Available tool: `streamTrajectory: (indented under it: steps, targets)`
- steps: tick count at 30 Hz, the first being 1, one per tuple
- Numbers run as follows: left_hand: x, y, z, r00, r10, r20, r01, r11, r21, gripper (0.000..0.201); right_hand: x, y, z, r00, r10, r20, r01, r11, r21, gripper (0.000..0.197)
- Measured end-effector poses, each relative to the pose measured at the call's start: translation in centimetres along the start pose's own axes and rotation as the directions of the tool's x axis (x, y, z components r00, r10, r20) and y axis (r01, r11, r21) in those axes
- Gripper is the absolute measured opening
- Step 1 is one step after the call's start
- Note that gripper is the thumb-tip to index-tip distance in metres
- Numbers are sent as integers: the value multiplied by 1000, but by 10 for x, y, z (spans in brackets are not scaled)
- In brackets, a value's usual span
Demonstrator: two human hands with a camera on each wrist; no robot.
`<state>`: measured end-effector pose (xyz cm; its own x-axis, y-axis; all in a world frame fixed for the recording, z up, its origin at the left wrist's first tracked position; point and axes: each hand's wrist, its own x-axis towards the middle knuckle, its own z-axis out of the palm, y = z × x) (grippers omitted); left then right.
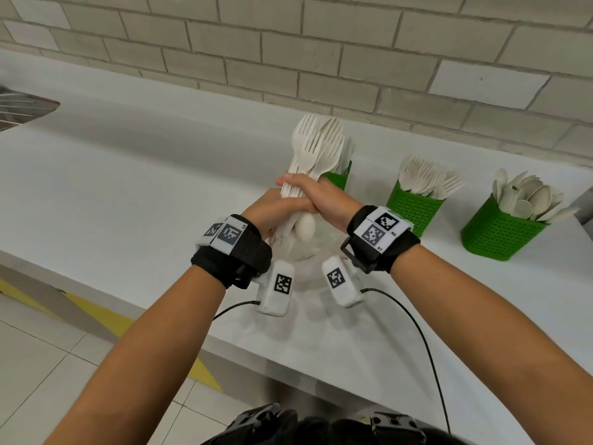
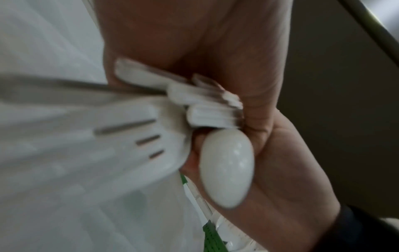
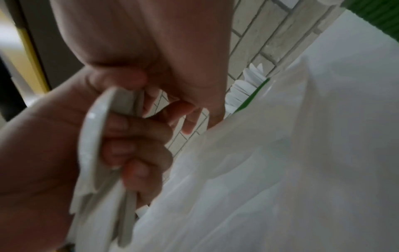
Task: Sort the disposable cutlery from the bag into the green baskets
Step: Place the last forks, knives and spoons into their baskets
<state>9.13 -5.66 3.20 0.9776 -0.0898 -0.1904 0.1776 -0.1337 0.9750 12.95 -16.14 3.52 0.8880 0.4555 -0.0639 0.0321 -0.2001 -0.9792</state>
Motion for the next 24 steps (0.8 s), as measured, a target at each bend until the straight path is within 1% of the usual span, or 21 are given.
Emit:
streamTrajectory:
  steps: [1, 3, 5, 6, 7, 8, 9, 10, 11, 12, 13, 14, 15, 17, 18, 19, 20, 21, 24]
  targets:
    - [0, -1, 0, 1000, 3, -28, -3, 1000, -14, 12, 0, 0, 1, 1000, 2, 6, -2, 1000, -27, 34]
    - [0, -2, 1, 998, 39, -56, -40, 999, -16, 15, -1, 1, 3, 999, -37, -17, 34, 985, -171, 34]
    - [-5, -2, -5, 993, 83, -86, -84, 996, -13, 15, -5, 2, 1, 991, -122, -49, 96, 926, -366, 49]
    - [-7, -1, -11, 990, 88, -110, -92, 995, -27, 15, -9, 3, -4, 986, -146, -74, 102, 901, -422, 52]
    - [-9, 0, -18, 986, 84, -145, -91, 995, -37, 15, -12, 3, -8, 984, -144, -100, 90, 905, -416, 46]
    - [-11, 0, -27, 980, 74, -184, -81, 996, -32, 14, -16, 4, -12, 989, -118, -85, 75, 916, -394, 32]
    - [-13, 0, -36, 973, 63, -220, -65, 998, -3, 12, -17, 7, -14, 997, -73, -28, 55, 910, -412, 19]
    - [-14, -2, -45, 967, 51, -249, -40, 998, 48, 12, -18, 10, -14, 998, -5, 67, 38, 861, -506, 15]
    - [-15, -3, -52, 964, 38, -263, -6, 992, 124, 12, -18, 15, -10, 981, 90, 169, 40, 765, -643, 18]
    - [-16, -5, -56, 964, 25, -264, 35, 975, 218, 13, -17, 22, -3, 947, 207, 245, 64, 626, -777, 22]
    - [-16, -8, -59, 967, 5, -254, 80, 943, 323, 16, -16, 30, 4, 913, 293, 284, 107, 500, -859, 25]
    - [-15, -11, -59, 970, -26, -240, 133, 888, 441, 21, -16, 37, 12, 888, 347, 303, 153, 399, -904, 27]
    - [-15, -16, -57, 972, -68, -224, 185, 809, 558, 26, -16, 43, 19, 874, 375, 309, 175, 349, -920, 30]
    - [-11, -26, -50, 966, -135, -222, 257, 637, 727, 31, -16, 50, 26, 866, 388, 315, 204, 301, -932, 38]
    - [-9, -30, -46, 959, -138, -248, 281, 572, 771, 30, -17, 53, 28, 862, 393, 319, 217, 284, -934, 45]
    - [-9, -32, -43, 953, -120, -279, 300, 529, 794, 25, -17, 55, 29, 858, 402, 320, 227, 262, -938, 51]
    - [-9, -33, -41, 947, -95, -308, 312, 507, 803, 19, -17, 58, 28, 858, 401, 321, 239, 242, -940, 56]
    - [-11, -32, -40, 941, -68, -332, 319, 504, 803, 15, -18, 59, 26, 861, 394, 320, 248, 223, -943, 58]
    - [-18, -28, -44, 921, -1, -390, 331, 531, 780, 12, -21, 65, 17, 881, 366, 300, 266, 142, -953, 55]
